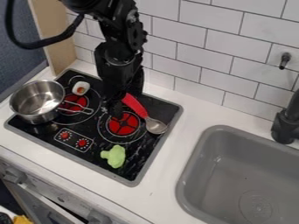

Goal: Move the red spoon onto the right burner

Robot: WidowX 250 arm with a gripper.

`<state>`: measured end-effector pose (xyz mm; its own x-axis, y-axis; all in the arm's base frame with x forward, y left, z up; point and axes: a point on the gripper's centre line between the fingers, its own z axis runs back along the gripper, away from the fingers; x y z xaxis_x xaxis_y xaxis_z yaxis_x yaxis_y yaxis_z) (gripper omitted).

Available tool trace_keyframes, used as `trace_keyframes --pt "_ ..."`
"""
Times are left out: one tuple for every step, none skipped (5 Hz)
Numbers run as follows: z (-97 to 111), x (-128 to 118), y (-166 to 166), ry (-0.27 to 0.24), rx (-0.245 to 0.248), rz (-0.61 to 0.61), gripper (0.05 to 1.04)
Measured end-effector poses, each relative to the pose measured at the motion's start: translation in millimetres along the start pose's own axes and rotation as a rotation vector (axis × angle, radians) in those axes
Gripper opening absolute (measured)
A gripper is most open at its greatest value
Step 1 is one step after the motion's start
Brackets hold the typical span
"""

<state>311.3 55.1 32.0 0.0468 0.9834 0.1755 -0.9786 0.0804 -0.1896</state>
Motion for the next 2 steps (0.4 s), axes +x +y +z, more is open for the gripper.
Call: trace_keyframes --pt "-13 -3 -18 -0.052 0.005 -0.064 1.000" --pt "-32 -7 -30 -0.120 0.031 -0.129 1.000"
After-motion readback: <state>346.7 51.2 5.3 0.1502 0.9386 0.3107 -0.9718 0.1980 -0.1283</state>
